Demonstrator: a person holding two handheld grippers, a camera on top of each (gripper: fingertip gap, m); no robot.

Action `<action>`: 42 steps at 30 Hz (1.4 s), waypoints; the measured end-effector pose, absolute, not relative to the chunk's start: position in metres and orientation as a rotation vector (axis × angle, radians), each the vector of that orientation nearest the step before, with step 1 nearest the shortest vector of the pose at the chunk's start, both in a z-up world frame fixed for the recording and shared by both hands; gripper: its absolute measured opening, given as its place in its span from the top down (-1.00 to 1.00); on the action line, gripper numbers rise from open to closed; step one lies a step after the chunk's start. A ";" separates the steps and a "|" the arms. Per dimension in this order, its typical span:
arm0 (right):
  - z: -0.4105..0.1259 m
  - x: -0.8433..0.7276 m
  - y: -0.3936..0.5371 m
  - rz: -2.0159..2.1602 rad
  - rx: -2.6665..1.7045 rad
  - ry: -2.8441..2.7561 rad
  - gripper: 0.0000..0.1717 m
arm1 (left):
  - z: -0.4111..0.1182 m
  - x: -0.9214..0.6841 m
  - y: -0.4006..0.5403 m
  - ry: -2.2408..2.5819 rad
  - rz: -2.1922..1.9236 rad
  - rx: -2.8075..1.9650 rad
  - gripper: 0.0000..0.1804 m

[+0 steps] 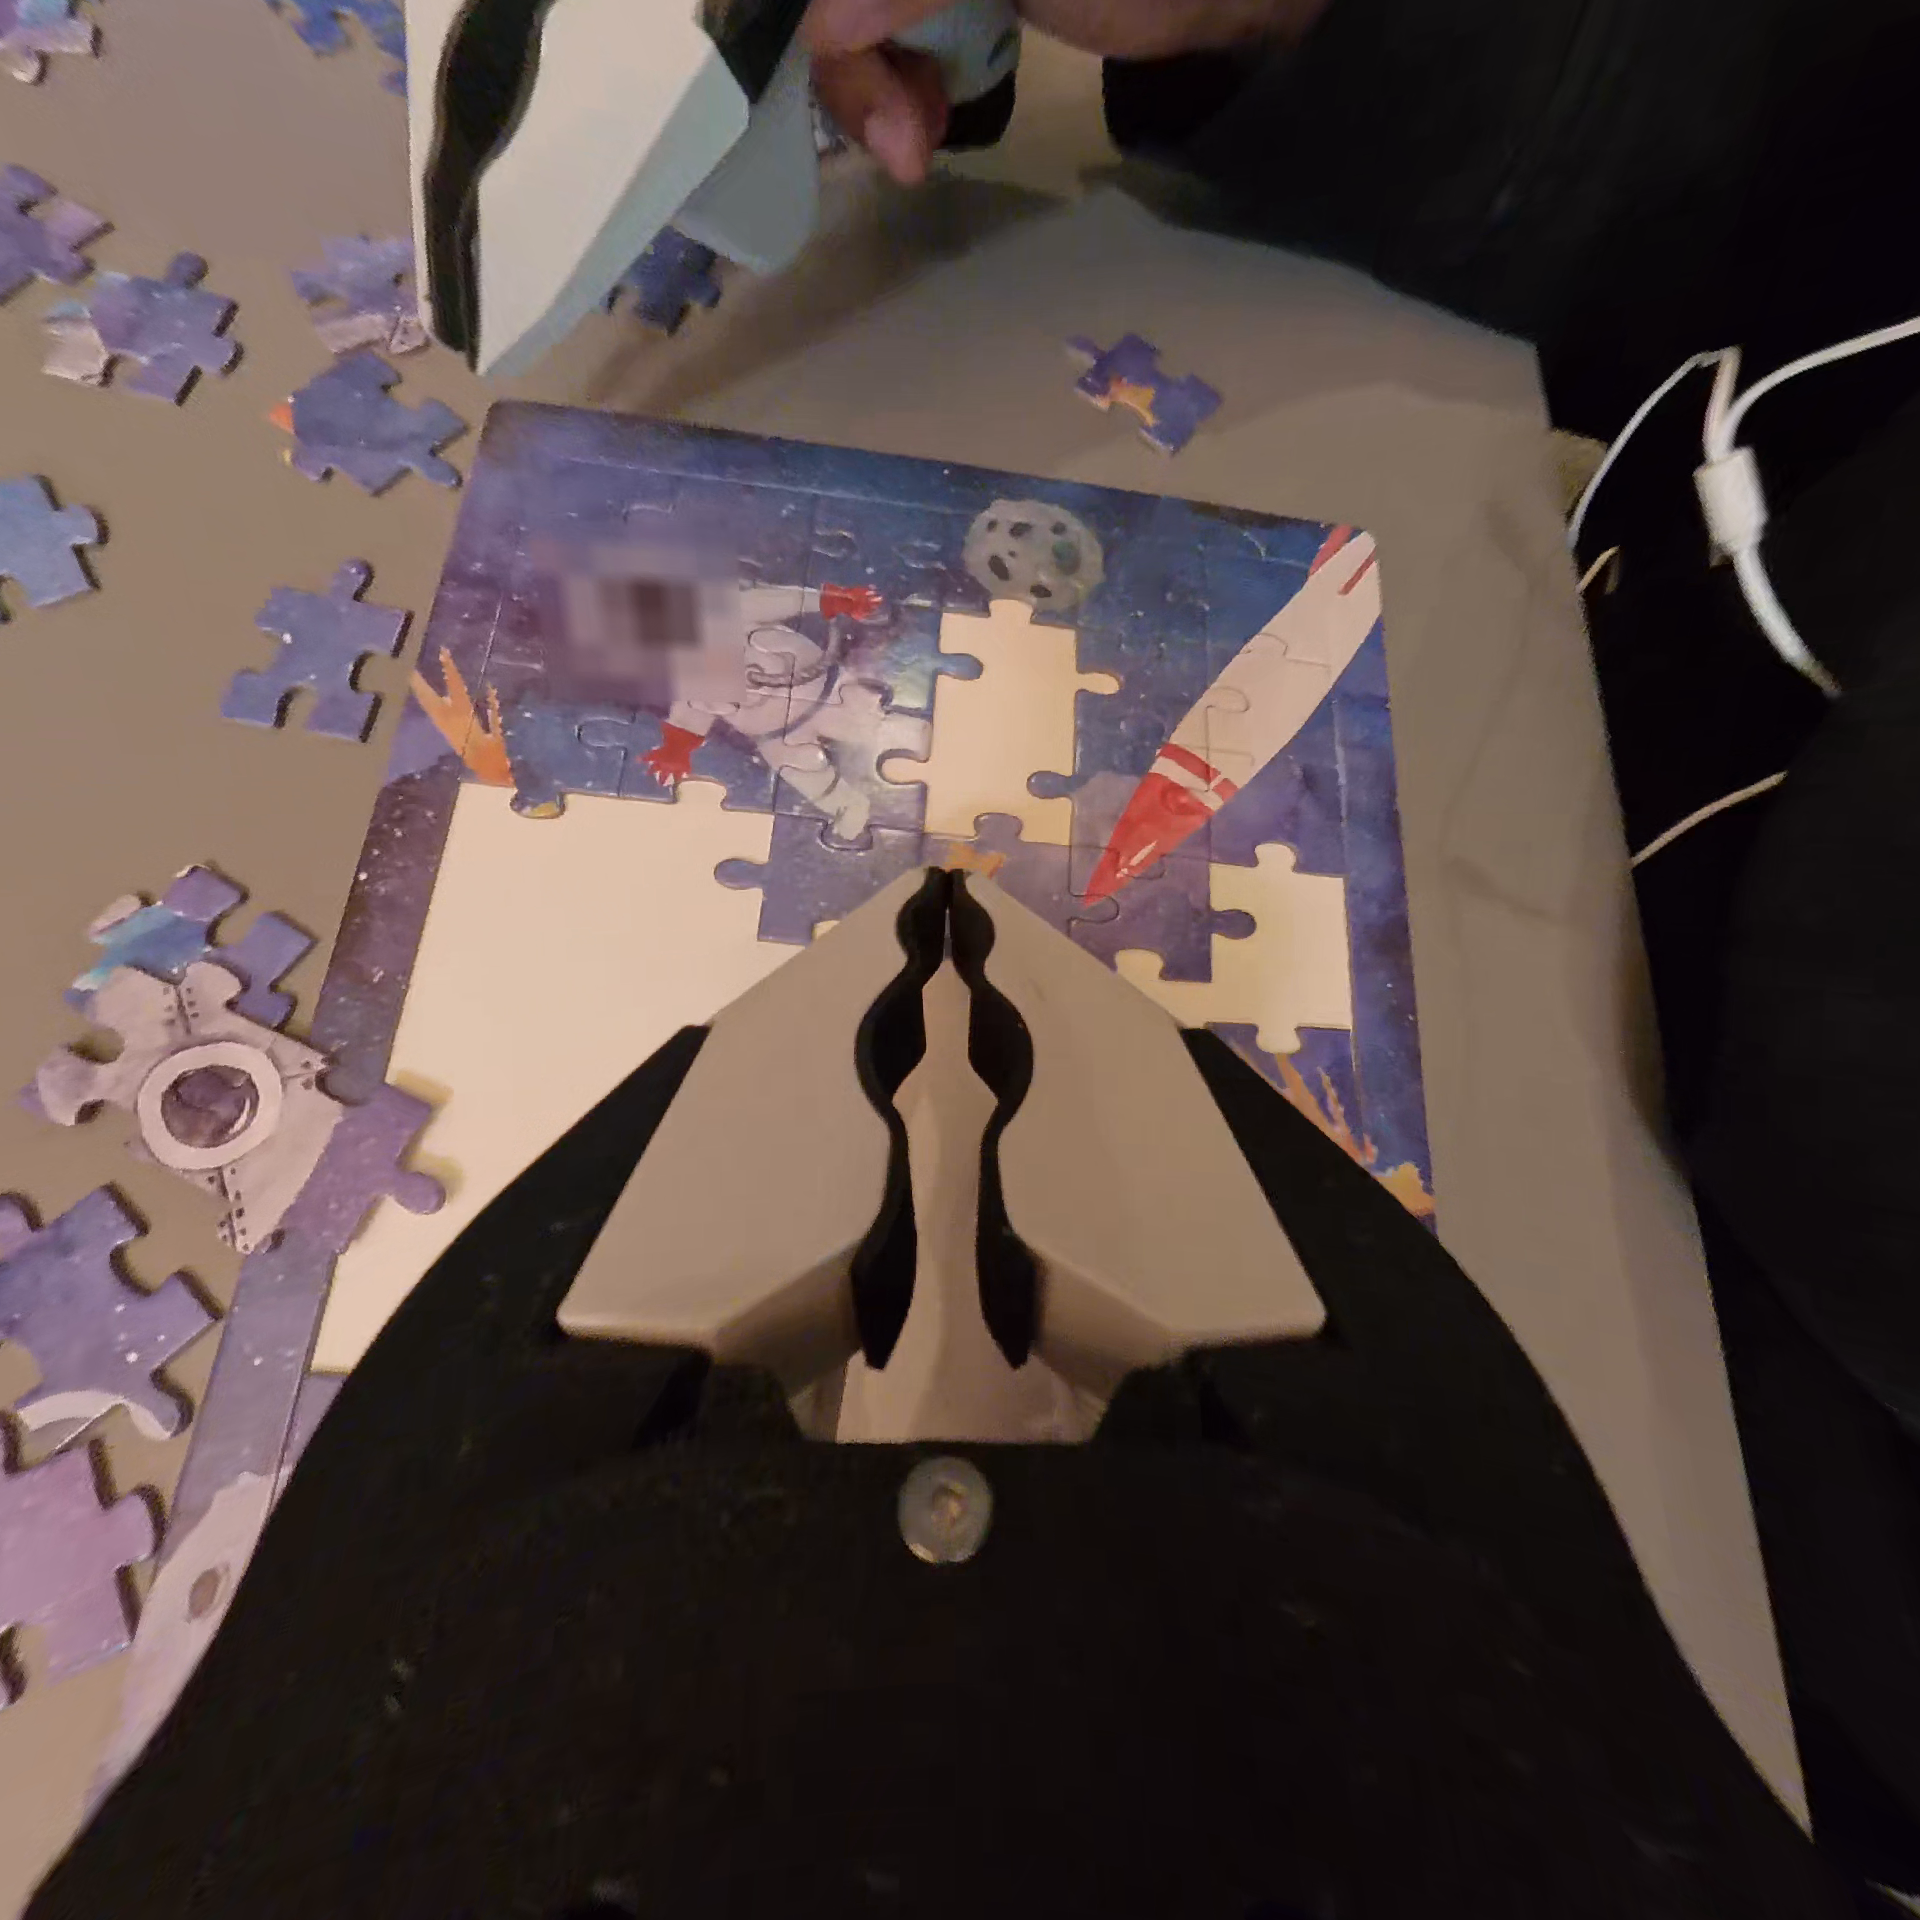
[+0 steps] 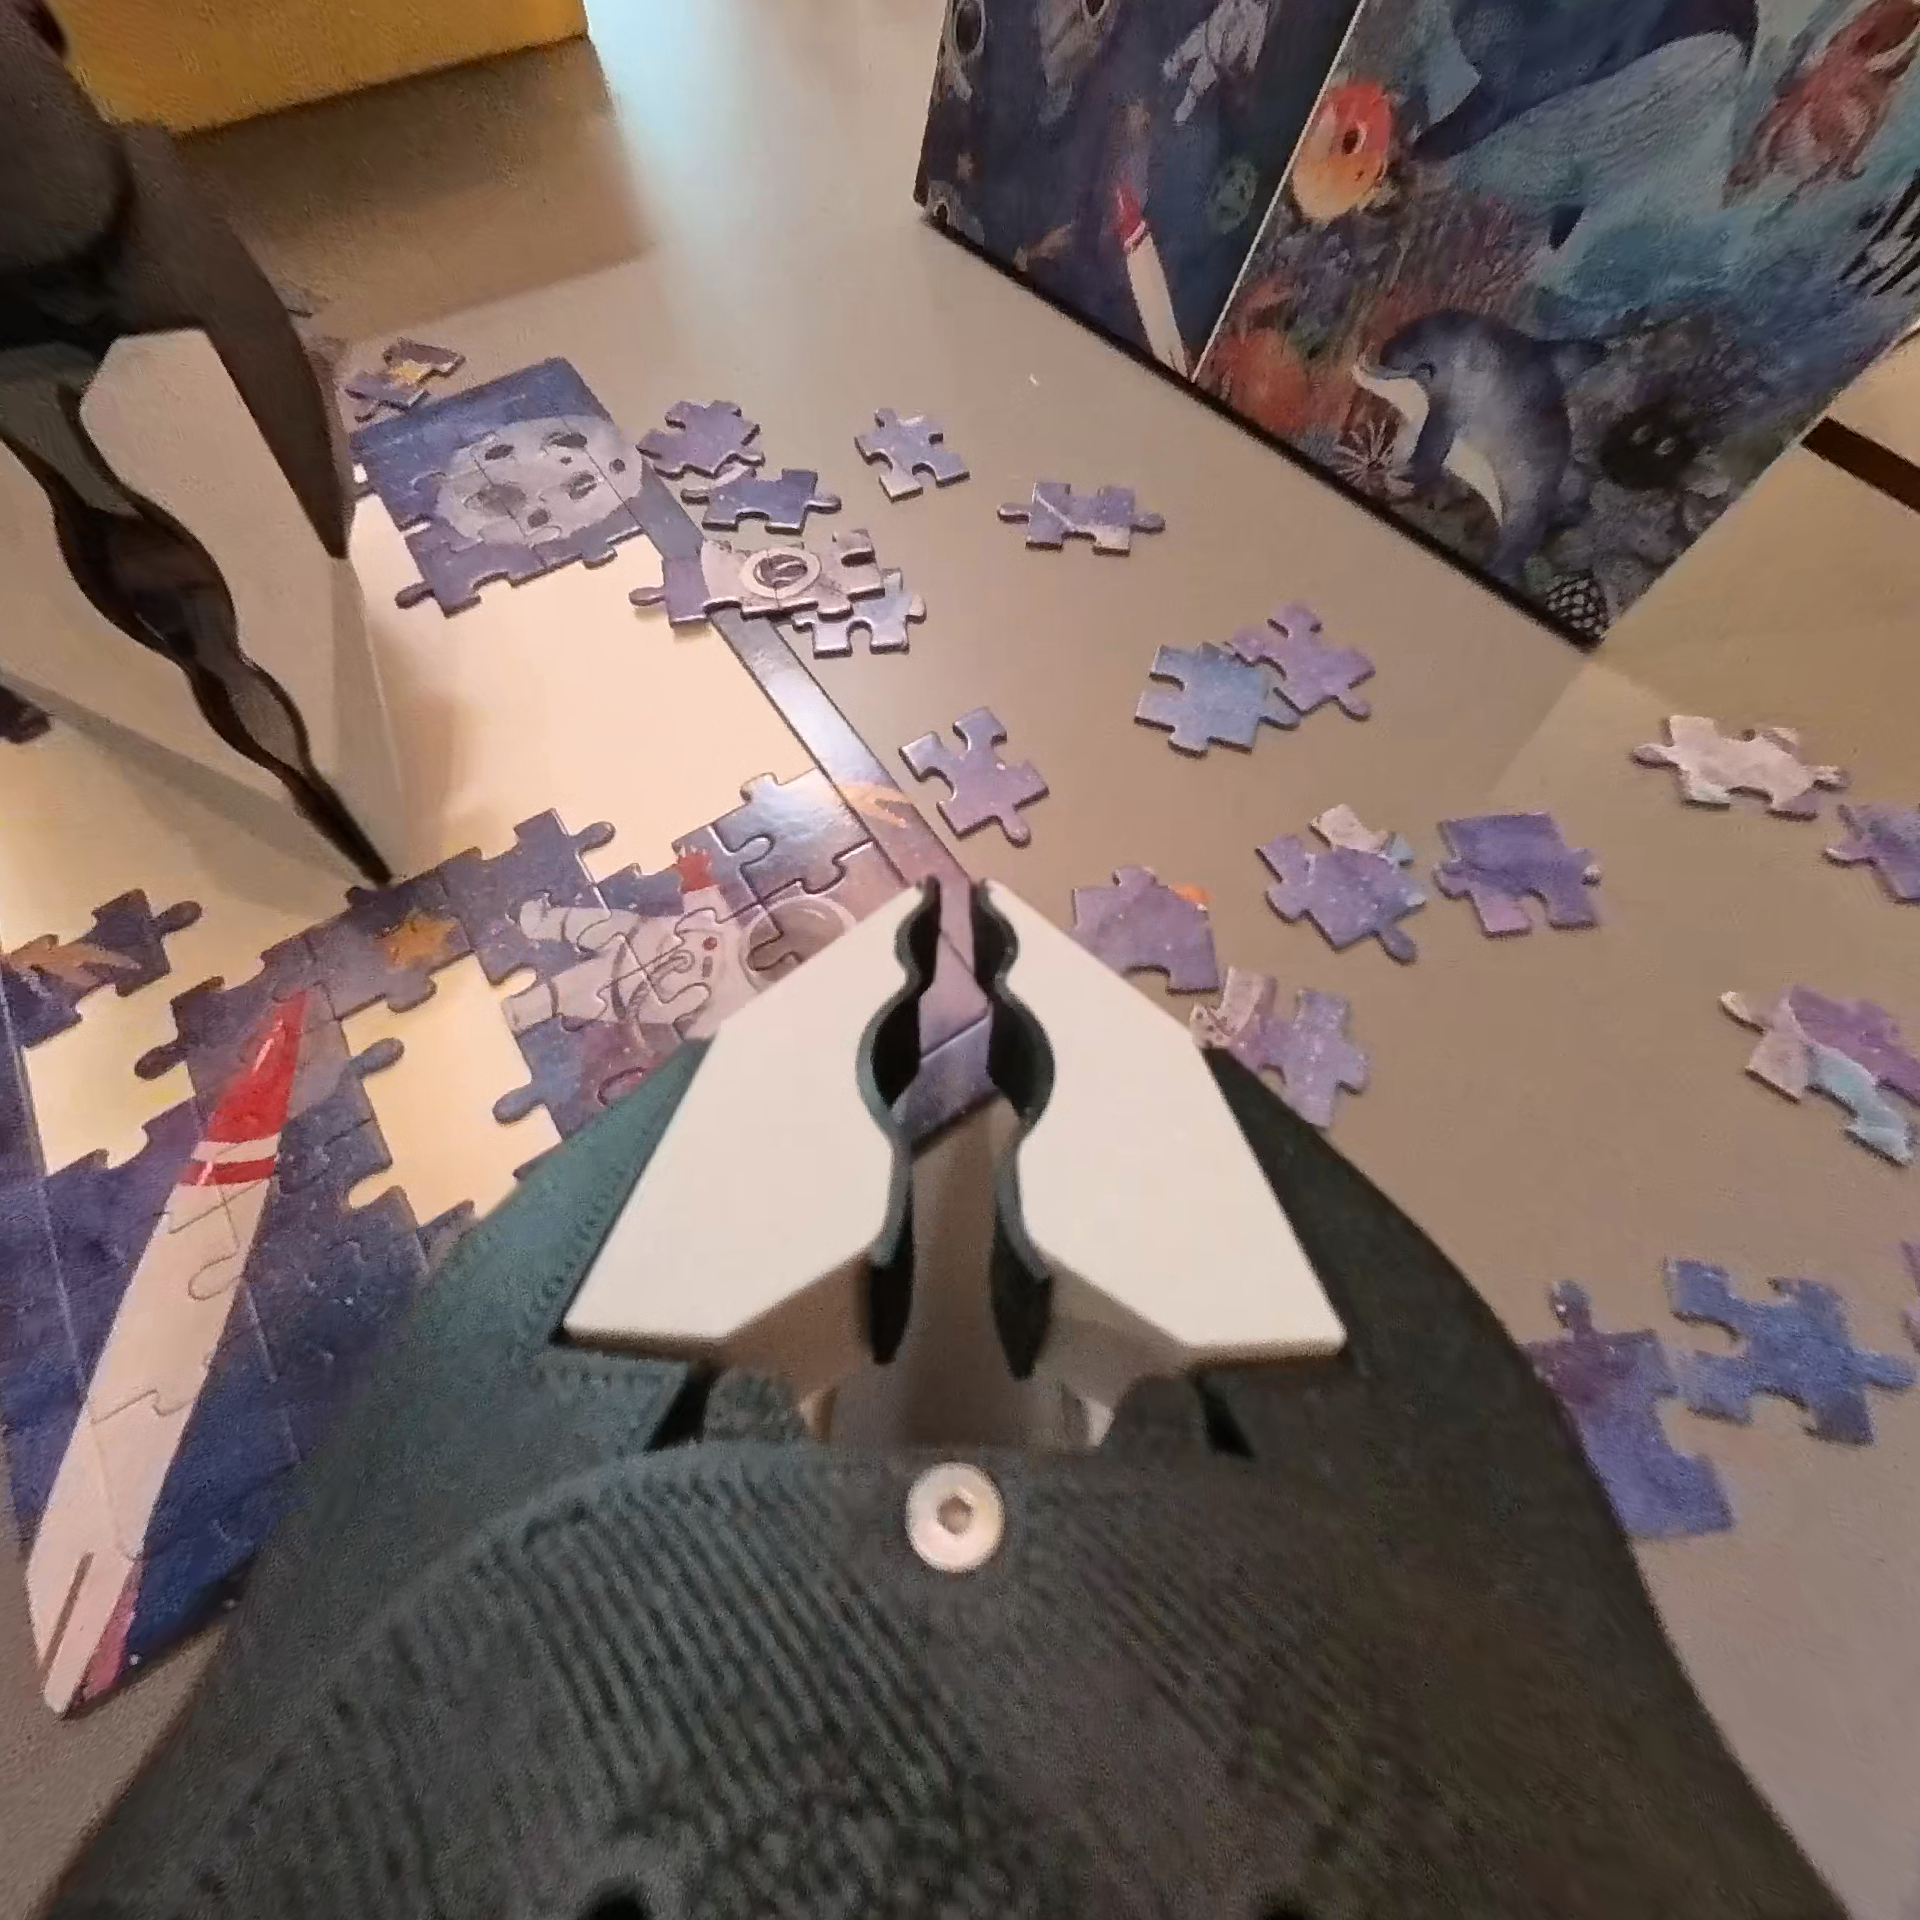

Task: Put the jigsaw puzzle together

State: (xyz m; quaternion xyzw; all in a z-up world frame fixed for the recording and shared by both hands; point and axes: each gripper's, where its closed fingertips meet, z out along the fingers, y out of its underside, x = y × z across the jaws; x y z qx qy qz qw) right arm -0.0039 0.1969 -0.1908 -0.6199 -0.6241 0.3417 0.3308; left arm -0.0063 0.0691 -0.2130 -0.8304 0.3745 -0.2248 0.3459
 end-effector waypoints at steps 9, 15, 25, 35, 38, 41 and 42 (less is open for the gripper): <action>-0.190 -0.006 0.195 0.821 -1.573 -1.651 0.97 | -0.206 -0.007 0.070 0.963 -0.550 -2.135 1.00; -0.184 -0.006 0.196 0.874 -1.579 -1.618 0.98 | -0.205 -0.013 0.063 1.014 -0.590 -2.136 1.00; -0.184 -0.006 0.195 0.867 -1.574 -1.623 0.98 | -0.226 0.010 0.053 1.145 -0.531 -2.155 0.99; -0.186 -0.006 0.196 0.858 -1.575 -1.627 0.98 | -0.226 0.022 0.045 1.209 -0.542 -2.122 0.99; -0.185 -0.006 0.196 0.860 -1.571 -1.624 0.98 | -0.226 0.005 0.060 1.125 -0.434 -2.150 0.99; -0.185 -0.006 0.195 0.862 -1.569 -1.626 0.98 | -0.226 0.009 0.055 1.125 -0.532 -2.153 1.00; -0.184 -0.007 0.195 0.862 -1.568 -1.627 0.98 | -0.226 0.015 0.049 1.156 -0.590 -2.141 1.00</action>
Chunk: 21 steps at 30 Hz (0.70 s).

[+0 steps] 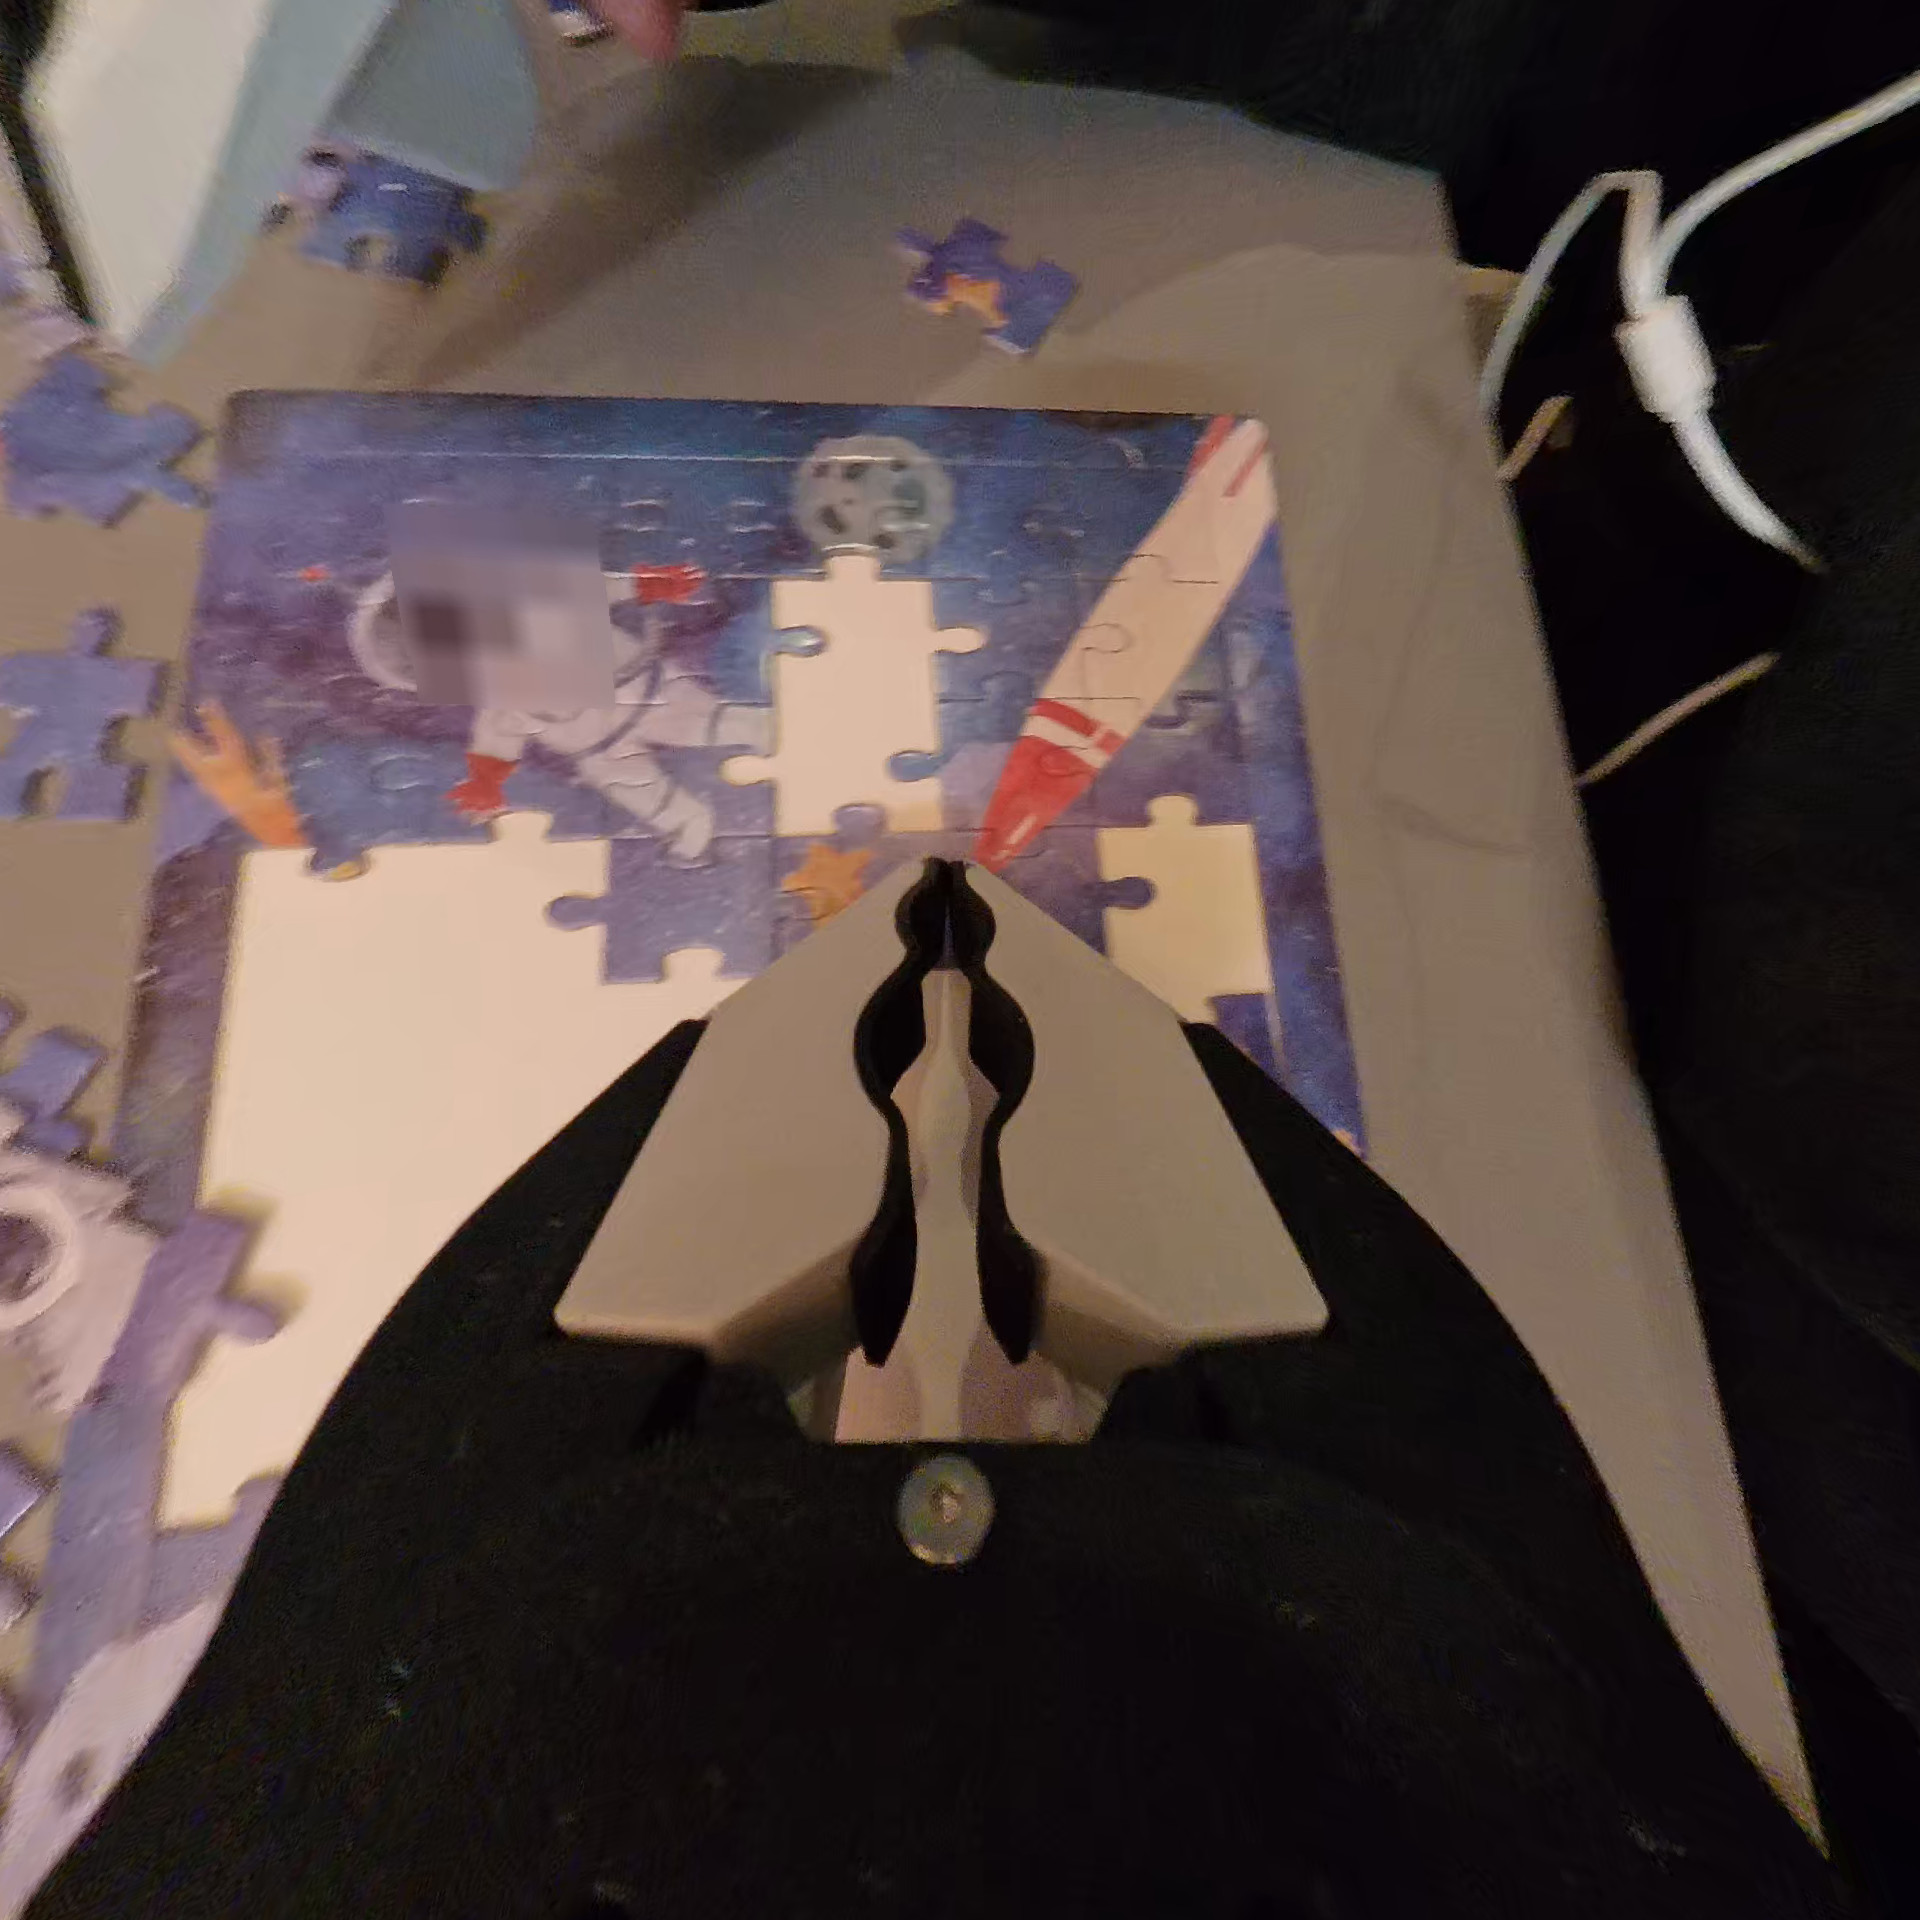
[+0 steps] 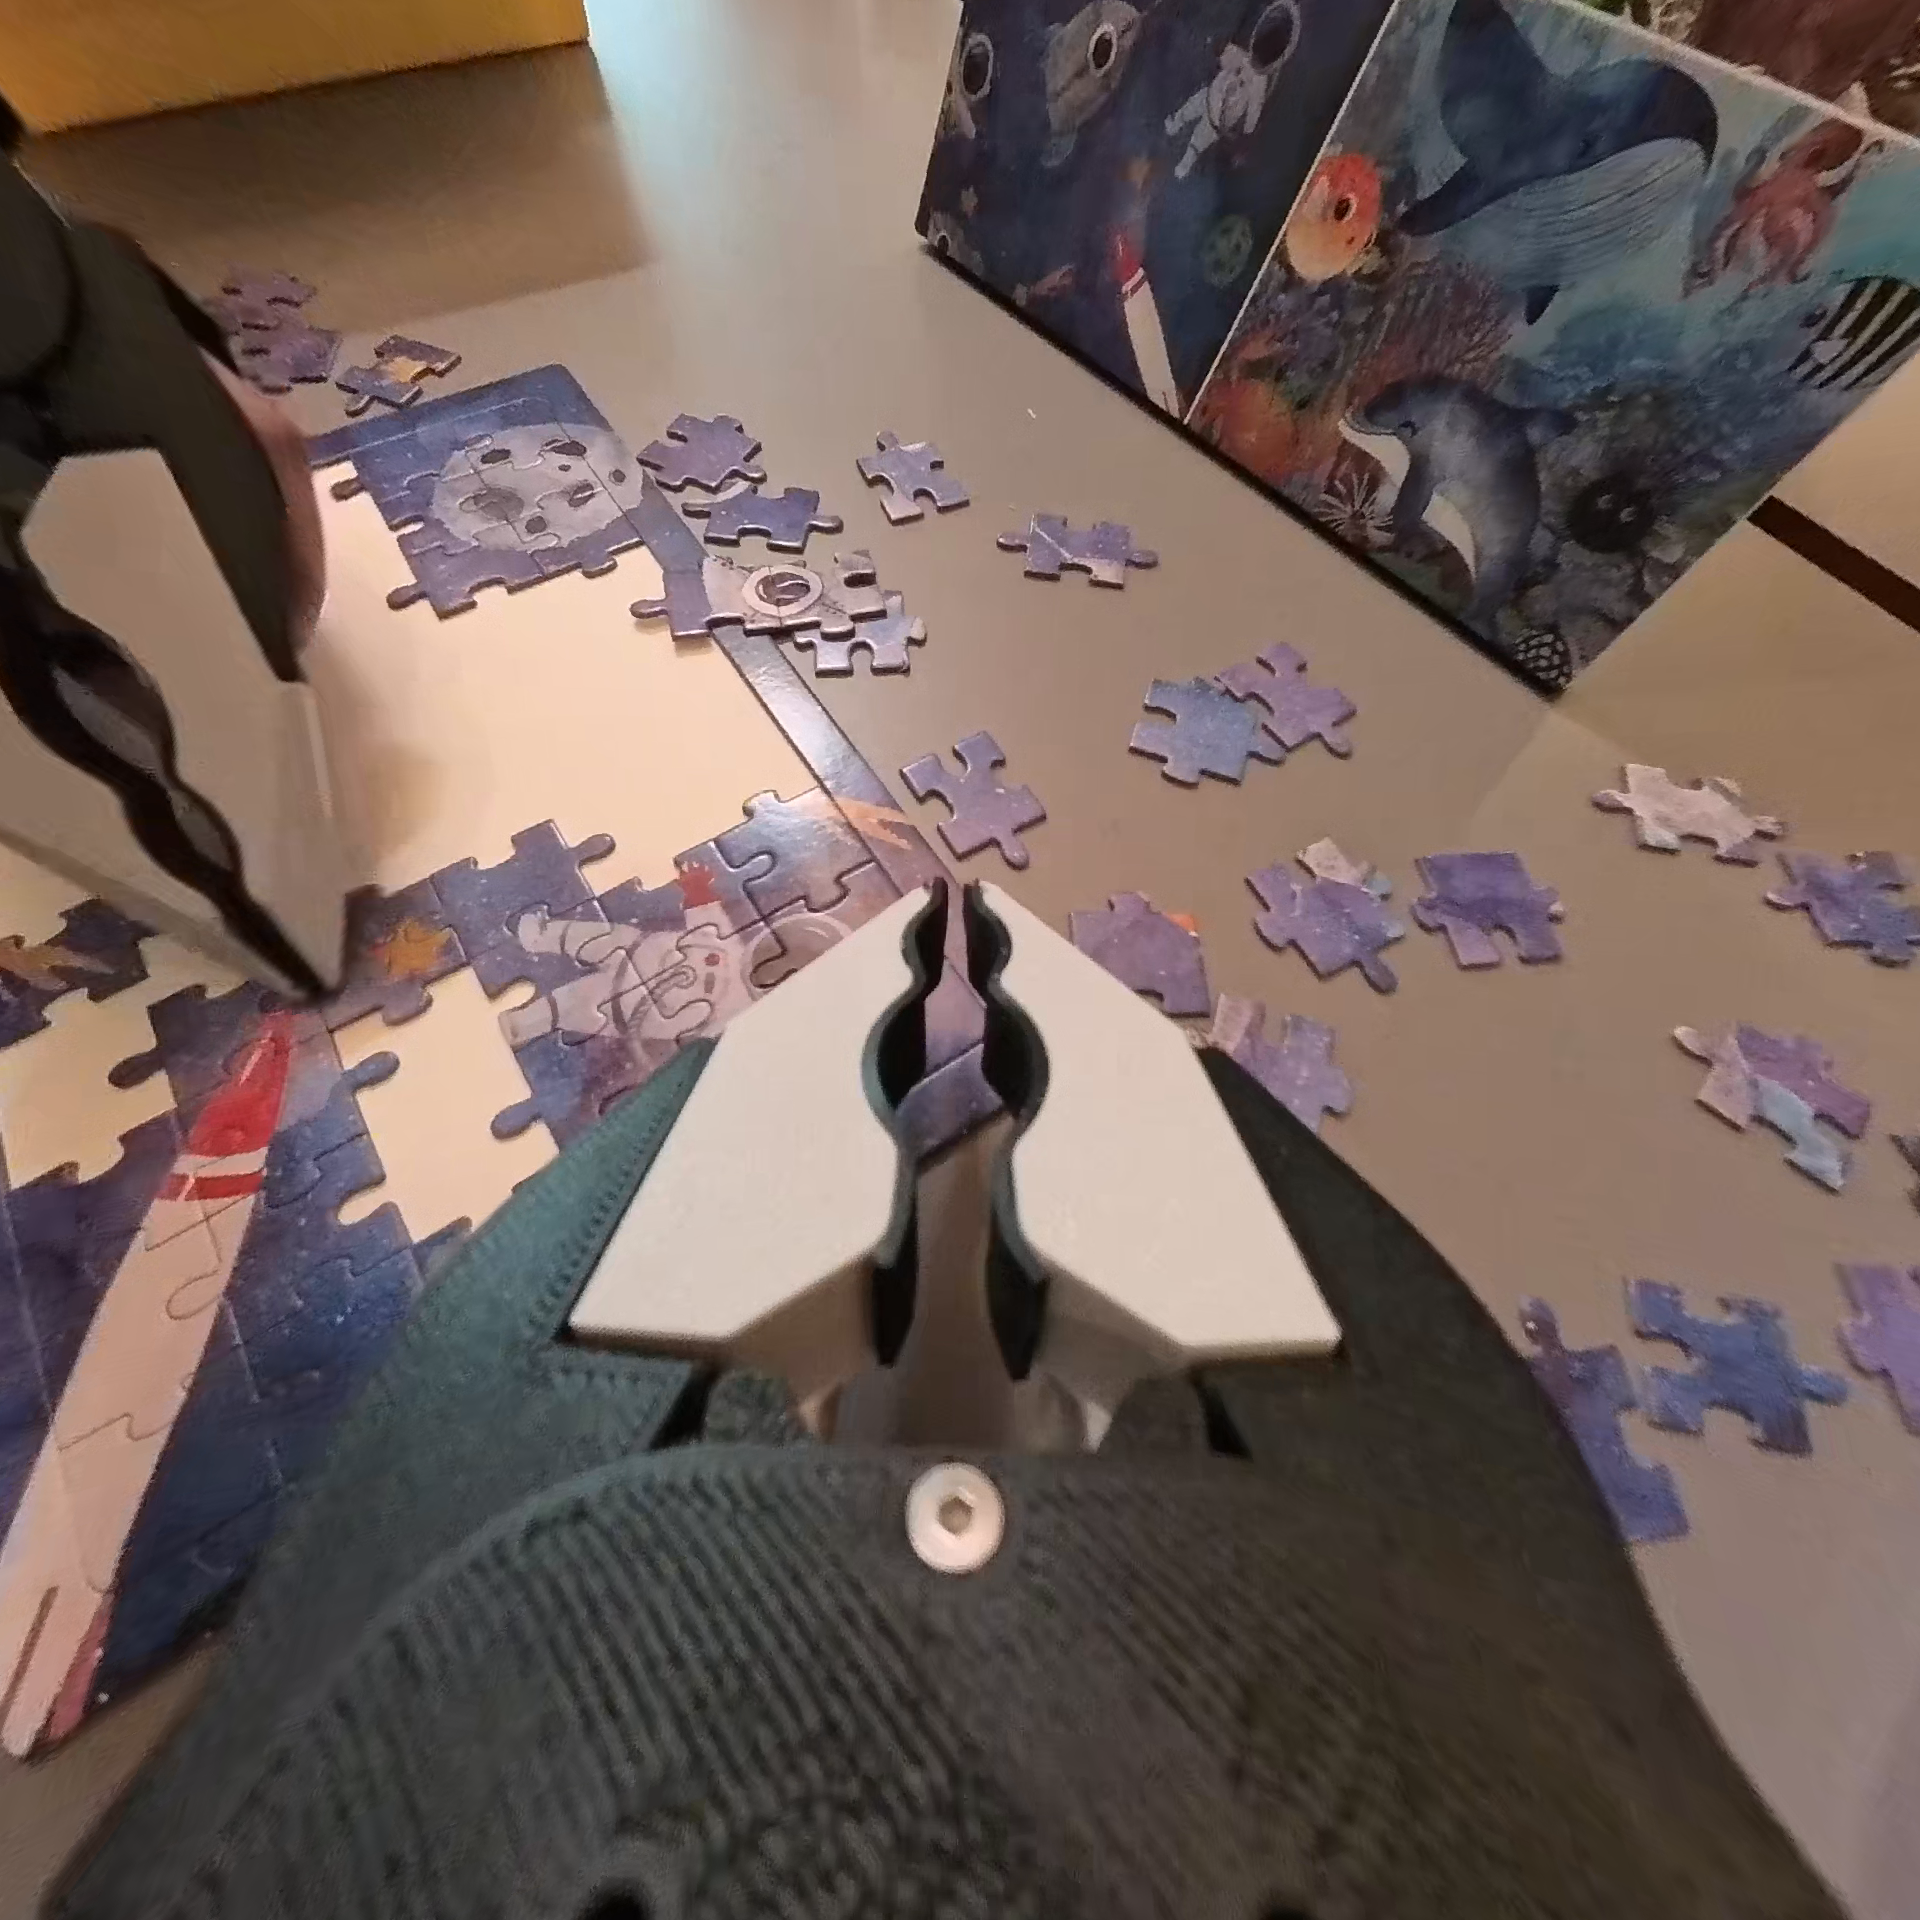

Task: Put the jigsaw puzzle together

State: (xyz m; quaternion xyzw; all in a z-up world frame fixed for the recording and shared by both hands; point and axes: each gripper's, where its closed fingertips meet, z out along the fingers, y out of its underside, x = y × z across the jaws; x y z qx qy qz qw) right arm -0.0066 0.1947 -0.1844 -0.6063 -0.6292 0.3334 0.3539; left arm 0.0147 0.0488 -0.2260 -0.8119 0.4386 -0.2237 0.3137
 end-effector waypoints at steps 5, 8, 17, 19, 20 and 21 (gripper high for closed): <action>-0.183 -0.007 0.193 0.870 -1.560 -1.624 0.98 | -0.222 0.020 0.045 1.205 -0.579 -2.095 1.00; -0.179 -0.007 0.193 0.888 -1.552 -1.608 0.99 | -0.204 0.007 0.063 1.049 -0.566 -2.060 1.00; -0.169 -0.004 0.202 0.881 -1.534 -1.543 1.00 | -0.170 -0.085 0.114 0.518 -0.343 -2.025 1.00; -0.168 0.000 0.213 0.850 -1.563 -1.498 1.00 | -0.163 -0.099 0.119 0.419 -0.345 -2.003 1.00; -0.169 0.002 0.219 0.840 -1.585 -1.476 1.00 | -0.160 -0.104 0.121 0.379 -0.349 -1.989 1.00; -0.169 0.005 0.224 0.837 -1.604 -1.458 1.00 | -0.157 -0.108 0.122 0.349 -0.357 -1.977 1.00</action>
